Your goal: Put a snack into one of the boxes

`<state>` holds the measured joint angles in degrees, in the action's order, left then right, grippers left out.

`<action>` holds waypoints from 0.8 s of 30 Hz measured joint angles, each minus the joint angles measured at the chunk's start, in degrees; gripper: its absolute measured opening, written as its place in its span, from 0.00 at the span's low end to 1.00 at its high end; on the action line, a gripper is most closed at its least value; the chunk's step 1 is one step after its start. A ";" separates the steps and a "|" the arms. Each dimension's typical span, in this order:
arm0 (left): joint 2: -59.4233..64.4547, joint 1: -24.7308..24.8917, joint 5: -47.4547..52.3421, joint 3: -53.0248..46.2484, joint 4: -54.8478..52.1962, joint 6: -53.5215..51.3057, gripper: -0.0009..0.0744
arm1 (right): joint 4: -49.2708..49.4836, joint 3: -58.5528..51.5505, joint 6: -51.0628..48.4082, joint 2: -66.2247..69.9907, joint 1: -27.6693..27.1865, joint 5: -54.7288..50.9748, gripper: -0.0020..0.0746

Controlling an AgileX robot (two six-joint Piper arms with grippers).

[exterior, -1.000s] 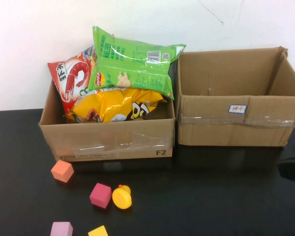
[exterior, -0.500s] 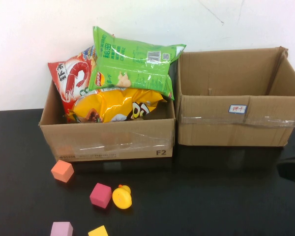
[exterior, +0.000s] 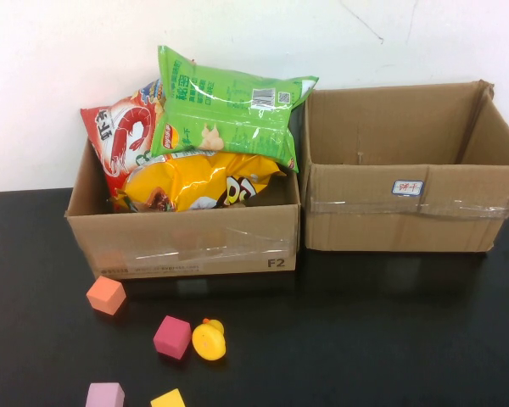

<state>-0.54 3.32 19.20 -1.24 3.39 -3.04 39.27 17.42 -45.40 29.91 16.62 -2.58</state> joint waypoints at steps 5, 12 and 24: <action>0.00 0.00 0.00 0.00 0.00 0.00 0.01 | 0.50 -8.49 -5.36 -15.42 0.00 6.30 0.03; 0.00 0.00 0.00 0.00 0.00 0.00 0.01 | 6.14 -11.41 -16.16 -25.63 0.00 12.70 0.03; 0.00 0.00 0.00 0.00 0.00 0.00 0.01 | -23.04 -17.31 25.01 -28.69 -15.11 3.99 0.03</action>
<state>-0.54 3.32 19.20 -1.24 3.39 -3.04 16.22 0.11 -20.38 1.21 1.51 1.41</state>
